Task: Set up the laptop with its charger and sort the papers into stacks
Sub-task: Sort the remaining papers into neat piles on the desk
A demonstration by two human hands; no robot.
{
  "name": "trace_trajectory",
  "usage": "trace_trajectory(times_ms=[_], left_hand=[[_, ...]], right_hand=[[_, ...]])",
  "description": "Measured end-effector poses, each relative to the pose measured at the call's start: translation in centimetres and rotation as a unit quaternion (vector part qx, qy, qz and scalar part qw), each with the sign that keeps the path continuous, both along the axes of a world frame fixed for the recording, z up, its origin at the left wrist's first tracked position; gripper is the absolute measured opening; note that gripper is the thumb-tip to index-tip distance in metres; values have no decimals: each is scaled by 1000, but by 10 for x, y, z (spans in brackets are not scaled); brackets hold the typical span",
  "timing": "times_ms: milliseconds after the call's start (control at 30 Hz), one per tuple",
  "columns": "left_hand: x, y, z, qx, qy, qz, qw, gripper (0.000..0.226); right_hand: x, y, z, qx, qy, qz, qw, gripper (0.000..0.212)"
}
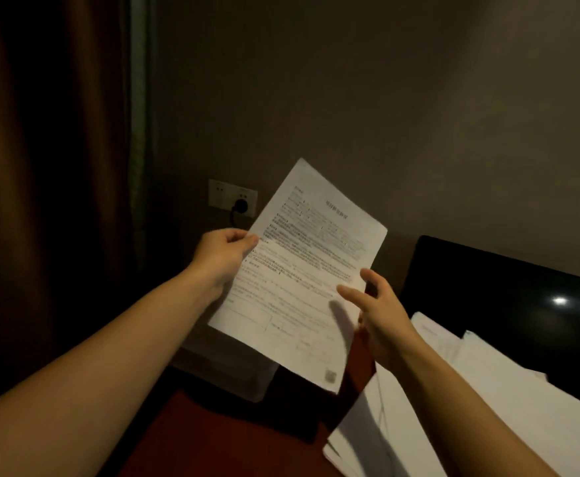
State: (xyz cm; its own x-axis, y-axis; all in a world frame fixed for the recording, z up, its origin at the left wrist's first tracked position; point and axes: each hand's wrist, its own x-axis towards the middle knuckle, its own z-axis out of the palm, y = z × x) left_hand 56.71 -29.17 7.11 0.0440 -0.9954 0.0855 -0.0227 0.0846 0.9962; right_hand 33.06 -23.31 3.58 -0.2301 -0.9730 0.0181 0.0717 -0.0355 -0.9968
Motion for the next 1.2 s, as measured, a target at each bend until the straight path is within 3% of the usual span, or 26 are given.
trace_trajectory(times_ms=[167,333,500,800,833,867,933,1000,1067,1200], left_hand=[[38,-23,-35,69,-124,-15,990,23],[71,-43,-63,67,-175,-15,982,60],[87,-54,-94,45,-207,0,977,31],[94,-79,-107,-9,-308,-28,951,30],[93,-81,-108,-13,-325,-30,945,31],[92,-83,-109,-15,-341,-33,939,32],[90,-84,-113,-30,-391,-46,919,32],[89,-84,-114,-66,-479,-70,873,33],[86,-80,-110,-101,-548,-110,823,35],[73,-69,-96,-62,-598,-174,780,45]], right_hand=[[39,-16,-26,-11,70,-46,996,59],[68,-32,-56,16,133,-42,990,48],[78,-38,-75,36,168,-4,985,43],[70,-50,-81,22,255,-28,966,45],[69,-50,-83,12,313,-24,949,42],[69,-50,-84,-5,413,-17,911,37],[70,-50,-89,-30,601,-3,799,30],[73,-50,-91,-8,677,-9,736,38],[76,-50,-88,9,695,4,719,45],[75,-53,-85,68,659,111,741,65]])
